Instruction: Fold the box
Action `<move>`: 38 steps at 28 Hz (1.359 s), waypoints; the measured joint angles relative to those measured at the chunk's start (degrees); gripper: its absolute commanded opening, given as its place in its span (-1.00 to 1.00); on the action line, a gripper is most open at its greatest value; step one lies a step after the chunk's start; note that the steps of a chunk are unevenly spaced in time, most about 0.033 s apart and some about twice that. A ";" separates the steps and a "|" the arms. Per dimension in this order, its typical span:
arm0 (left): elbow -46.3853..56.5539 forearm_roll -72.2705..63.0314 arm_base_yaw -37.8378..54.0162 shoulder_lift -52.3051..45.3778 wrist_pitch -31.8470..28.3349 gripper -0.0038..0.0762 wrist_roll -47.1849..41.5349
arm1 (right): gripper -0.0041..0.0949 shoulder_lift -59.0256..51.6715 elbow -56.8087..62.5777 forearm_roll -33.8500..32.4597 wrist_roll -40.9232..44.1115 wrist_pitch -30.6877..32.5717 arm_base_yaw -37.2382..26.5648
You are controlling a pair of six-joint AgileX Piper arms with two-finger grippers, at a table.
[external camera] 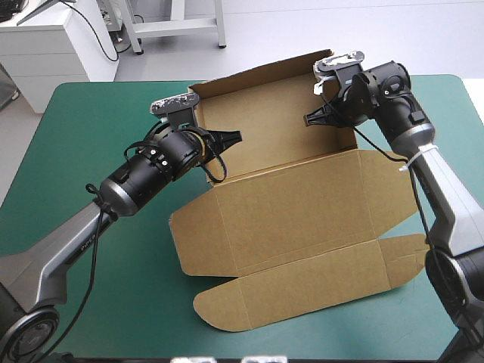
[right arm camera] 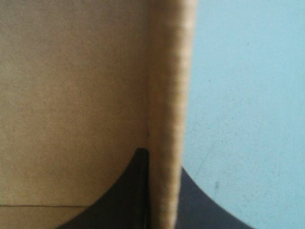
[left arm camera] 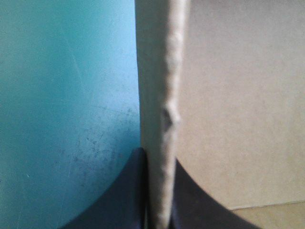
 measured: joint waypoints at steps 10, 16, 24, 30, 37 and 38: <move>-4.98 -5.89 3.62 2.45 2.62 -0.92 14.86 | -0.95 0.00 0.25 1.21 3.47 1.78 -0.20; -10.46 -18.77 9.75 8.70 7.56 -0.92 29.07 | -0.95 0.00 4.74 3.17 4.86 2.56 -0.50; -12.63 -19.70 10.30 15.74 13.14 -0.92 33.24 | -0.95 0.44 15.28 5.80 5.95 -1.25 -0.50; -12.76 -21.00 10.30 21.20 16.31 -0.92 33.87 | -0.95 1.66 22.26 8.54 5.89 -3.51 -0.50; -13.13 -21.87 10.41 21.93 16.75 -0.92 35.67 | -0.94 2.52 22.53 9.12 4.85 -3.46 -0.61; -13.12 -22.23 10.41 22.00 16.80 -0.92 36.68 | -0.92 2.64 22.53 9.44 4.79 -3.46 -0.84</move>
